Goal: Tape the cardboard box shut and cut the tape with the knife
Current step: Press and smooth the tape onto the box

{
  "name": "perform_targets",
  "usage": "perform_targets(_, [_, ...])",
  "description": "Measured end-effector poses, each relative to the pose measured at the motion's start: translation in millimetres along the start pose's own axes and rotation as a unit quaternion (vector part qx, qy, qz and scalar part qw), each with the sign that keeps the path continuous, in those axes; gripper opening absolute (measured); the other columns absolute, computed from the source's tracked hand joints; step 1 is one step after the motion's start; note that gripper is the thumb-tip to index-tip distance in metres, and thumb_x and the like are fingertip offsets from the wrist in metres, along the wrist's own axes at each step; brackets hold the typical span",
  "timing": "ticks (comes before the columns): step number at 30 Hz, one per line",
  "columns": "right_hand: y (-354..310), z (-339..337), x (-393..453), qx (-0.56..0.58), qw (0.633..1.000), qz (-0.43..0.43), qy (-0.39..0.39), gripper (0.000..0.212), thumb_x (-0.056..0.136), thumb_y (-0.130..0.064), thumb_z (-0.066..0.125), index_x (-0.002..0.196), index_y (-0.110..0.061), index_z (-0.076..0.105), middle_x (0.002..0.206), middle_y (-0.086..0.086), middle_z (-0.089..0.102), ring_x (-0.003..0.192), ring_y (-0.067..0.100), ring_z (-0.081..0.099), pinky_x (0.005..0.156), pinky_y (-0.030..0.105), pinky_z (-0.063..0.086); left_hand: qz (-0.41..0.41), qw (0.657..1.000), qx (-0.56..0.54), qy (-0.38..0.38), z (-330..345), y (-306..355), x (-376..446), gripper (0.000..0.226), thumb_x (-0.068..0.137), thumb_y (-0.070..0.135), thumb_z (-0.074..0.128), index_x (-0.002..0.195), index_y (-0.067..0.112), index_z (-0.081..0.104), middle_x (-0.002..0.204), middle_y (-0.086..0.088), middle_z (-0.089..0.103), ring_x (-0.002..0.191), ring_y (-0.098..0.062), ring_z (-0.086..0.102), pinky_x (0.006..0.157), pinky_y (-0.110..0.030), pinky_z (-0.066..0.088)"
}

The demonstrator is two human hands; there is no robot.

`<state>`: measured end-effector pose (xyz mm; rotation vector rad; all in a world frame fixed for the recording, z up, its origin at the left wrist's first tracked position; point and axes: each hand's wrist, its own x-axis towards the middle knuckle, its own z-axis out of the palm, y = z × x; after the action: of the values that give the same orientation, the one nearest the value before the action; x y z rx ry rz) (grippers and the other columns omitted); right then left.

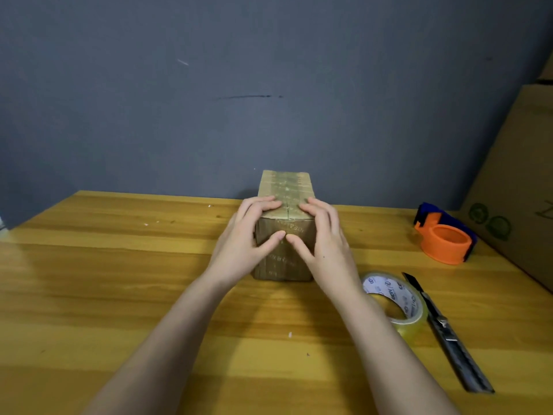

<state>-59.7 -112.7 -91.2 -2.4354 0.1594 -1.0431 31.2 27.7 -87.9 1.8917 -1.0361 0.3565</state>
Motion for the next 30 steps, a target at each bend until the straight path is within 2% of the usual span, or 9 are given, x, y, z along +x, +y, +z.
perform_targets(6, [-1.3,-9.7,-2.2,-0.068,0.995,-0.021,-0.063,0.075,0.076,-0.036,0.072,0.138,-0.025,0.031,0.146,-0.008,0.025,0.130,0.015,0.041,0.096,0.033,0.045,0.014,0.999,0.013,-0.040,-3.7,-3.1,0.1,0.069,0.072,0.028,0.076,0.131,0.033,0.042,0.138,0.015,0.038,0.132,-0.005,0.037,0.111,-0.035,0.034])
perform_targets(9, [-2.7,-10.9,-1.7,-0.041,0.996,-0.001,-0.075,0.076,0.074,-0.037,0.072,0.137,-0.027,0.031,0.144,-0.012,0.023,0.128,0.012,0.041,0.094,0.031,0.045,0.017,0.998,0.018,-0.054,-4.9,-4.9,0.3,0.072,0.069,0.028,0.077,0.131,0.033,0.041,0.139,0.015,0.036,0.132,-0.005,0.036,0.112,-0.035,0.033])
perform_targets(13, [-15.0,-1.8,0.1,0.041,0.997,0.059,0.005,0.048,0.084,-0.043,0.057,0.126,-0.023,0.044,0.136,-0.008,0.037,0.122,0.013,0.048,0.093,0.034,0.045,-0.006,0.995,-0.098,-0.035,-5.8,-2.1,3.0,0.047,0.078,0.041,0.056,0.123,0.030,0.054,0.133,0.013,0.045,0.128,0.003,0.039,0.105,-0.026,0.036])
perform_targets(17, [-20.6,14.5,1.1,-0.002,0.995,0.060,0.077,0.051,0.083,-0.055,0.047,0.119,-0.019,0.047,0.129,-0.002,0.043,0.117,0.019,0.051,0.090,0.033,0.047,-0.008,0.994,-0.111,0.010,-0.8,-2.6,4.8,0.037,0.086,0.044,0.046,0.115,0.028,0.061,0.126,0.012,0.053,0.123,0.003,0.045,0.105,-0.018,0.034])
perform_targets(21, [-15.4,19.3,1.9,-0.003,0.994,0.051,0.093,0.051,0.084,-0.055,0.048,0.119,-0.018,0.047,0.129,-0.001,0.045,0.118,0.019,0.050,0.094,0.033,0.045,0.000,0.996,-0.084,0.007,0.1,-7.3,4.9,0.038,0.088,0.044,0.046,0.119,0.028,0.060,0.129,0.013,0.052,0.125,0.001,0.044,0.104,-0.014,0.033])
perform_targets(23, [-13.0,18.6,1.4,-0.001,0.995,0.047,0.084,0.053,0.083,-0.055,0.050,0.120,-0.017,0.047,0.129,0.000,0.045,0.119,0.020,0.050,0.095,0.033,0.045,0.000,0.996,-0.085,0.000,-0.7,-7.6,4.4,0.037,0.088,0.042,0.048,0.121,0.031,0.059,0.132,0.014,0.051,0.127,0.000,0.043,0.098,-0.009,0.035])
perform_targets(27, [-9.7,14.5,0.8,-0.013,0.998,0.037,0.052,0.056,0.082,-0.052,0.056,0.125,-0.017,0.046,0.134,0.000,0.042,0.122,0.020,0.048,0.096,0.033,0.043,-0.013,0.995,-0.097,-0.013,-3.7,-6.3,1.7,0.035,0.091,0.026,0.056,0.125,0.034,0.056,0.135,0.019,0.046,0.127,0.005,0.038,0.085,-0.018,0.045])
perform_targets(30, [-6.9,10.9,-1.3,-0.020,0.999,0.023,0.035,0.059,0.081,-0.046,0.062,0.128,-0.016,0.044,0.138,0.000,0.039,0.126,0.020,0.046,0.098,0.032,0.042,-0.002,0.996,-0.086,-0.028,-6.6,-5.9,0.7,0.042,0.089,0.022,0.060,0.128,0.033,0.053,0.137,0.018,0.043,0.129,0.006,0.036,0.092,-0.025,0.046])
